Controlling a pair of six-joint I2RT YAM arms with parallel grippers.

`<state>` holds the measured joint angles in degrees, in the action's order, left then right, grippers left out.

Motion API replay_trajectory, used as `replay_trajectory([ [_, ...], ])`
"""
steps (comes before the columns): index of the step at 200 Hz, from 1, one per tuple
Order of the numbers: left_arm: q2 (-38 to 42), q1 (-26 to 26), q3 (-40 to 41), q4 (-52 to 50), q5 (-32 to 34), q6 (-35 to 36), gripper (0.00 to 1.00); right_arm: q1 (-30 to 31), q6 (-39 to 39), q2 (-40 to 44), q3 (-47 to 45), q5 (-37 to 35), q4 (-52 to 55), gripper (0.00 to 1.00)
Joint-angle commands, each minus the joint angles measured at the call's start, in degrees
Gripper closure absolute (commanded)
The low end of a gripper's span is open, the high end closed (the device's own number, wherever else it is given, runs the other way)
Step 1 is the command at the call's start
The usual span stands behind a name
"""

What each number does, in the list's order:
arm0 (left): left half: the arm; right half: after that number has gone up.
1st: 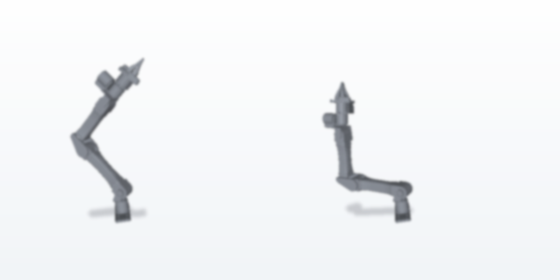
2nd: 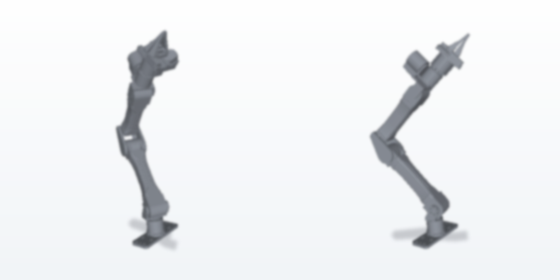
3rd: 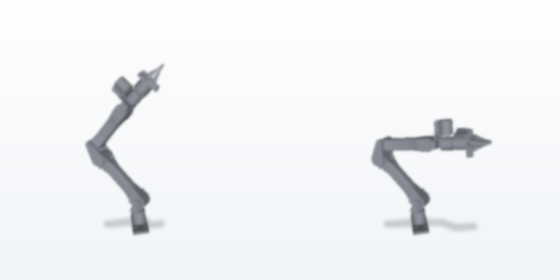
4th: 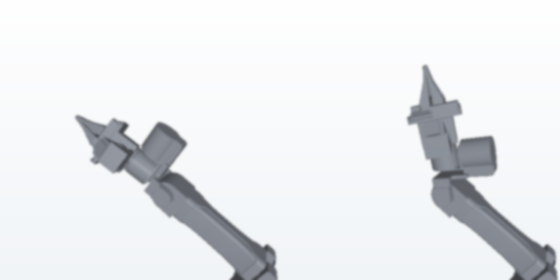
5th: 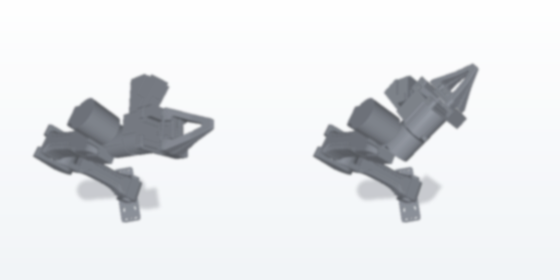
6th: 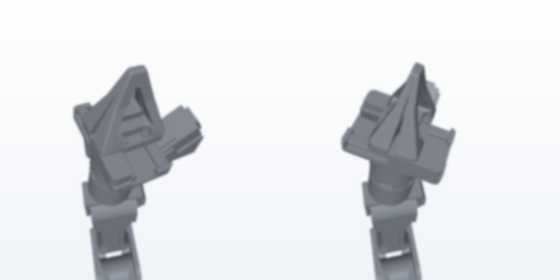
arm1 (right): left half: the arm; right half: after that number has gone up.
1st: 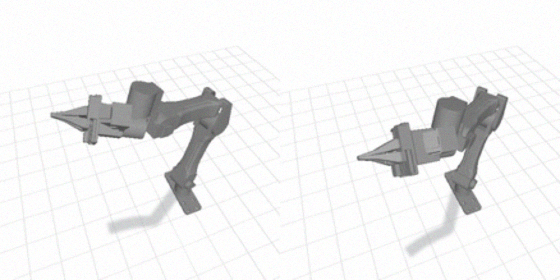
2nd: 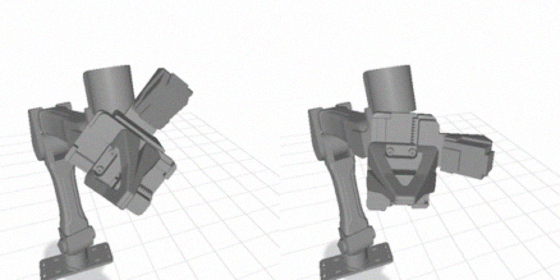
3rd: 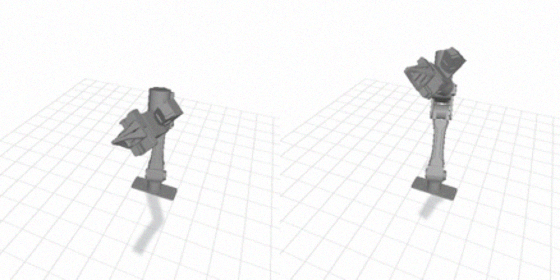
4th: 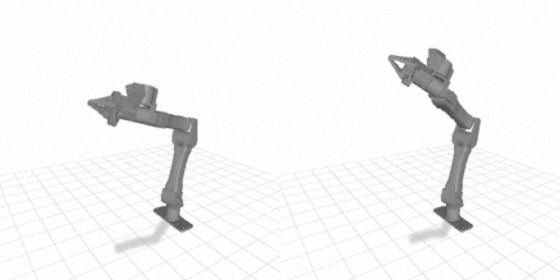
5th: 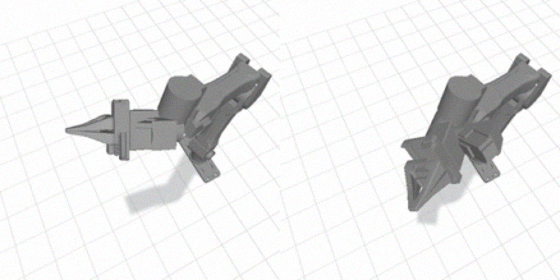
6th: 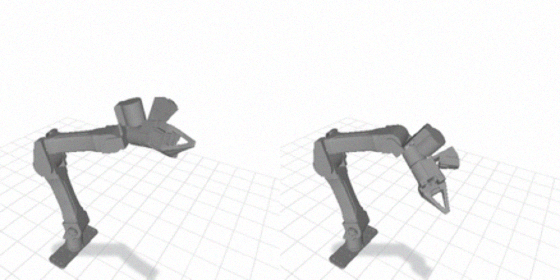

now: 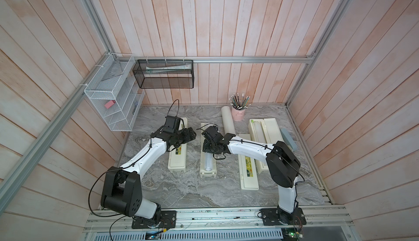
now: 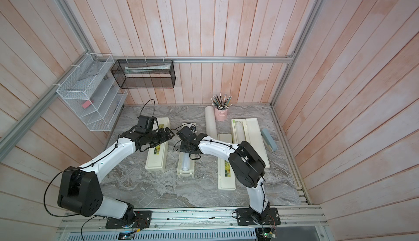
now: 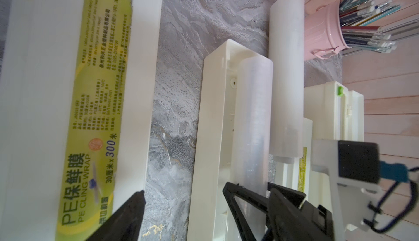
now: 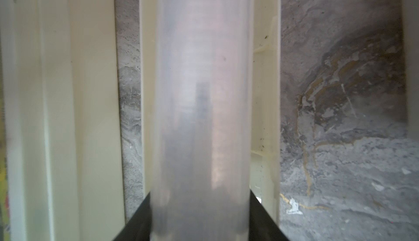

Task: Put plastic wrap rolls into dispensers
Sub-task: Place the plastic wrap into the plastic wrap cutting box, then pick up the lid from the center of the board.

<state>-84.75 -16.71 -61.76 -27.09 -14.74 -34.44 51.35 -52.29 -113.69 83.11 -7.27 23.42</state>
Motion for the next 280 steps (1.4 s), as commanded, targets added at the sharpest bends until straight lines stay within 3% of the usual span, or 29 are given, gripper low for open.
replay_trajectory([
  [1,0.8,0.3,0.9,0.8,-0.9,0.9,0.13,0.2,1.6,-0.6,0.6,-2.6,-2.2,0.73],
  [46,0.3,0.3,0.6,1.1,-1.6,0.9,0.13,0.3,3.1,-3.0,1.4,-3.5,-1.1,0.54],
  [66,0.2,0.2,0.4,1.2,-1.8,1.2,0.13,0.5,3.9,-3.3,2.5,-4.4,-0.1,0.38],
  [110,0.0,0.2,0.5,1.5,-3.4,1.4,0.13,0.5,6.5,-1.6,4.7,-5.4,2.4,0.14],
  [136,0.0,0.2,0.1,1.7,-4.5,1.7,0.13,0.6,8.3,2.5,4.8,-6.3,5.2,0.1],
  [178,-0.7,-1.0,-0.8,1.6,-5.8,1.4,0.15,0.7,10.5,12.9,-2.8,-7.9,6.1,0.04],
  [213,-2.6,-4.6,-1.1,3.2,-5.6,-0.7,0.15,0.6,7.6,21.6,-12.8,-13.7,8.0,0.02],
  [280,-9.3,-7.9,-0.9,5.5,-5.4,-4.9,0.15,0.0,1.3,31.5,-26.4,-16.3,16.0,0.02],
])
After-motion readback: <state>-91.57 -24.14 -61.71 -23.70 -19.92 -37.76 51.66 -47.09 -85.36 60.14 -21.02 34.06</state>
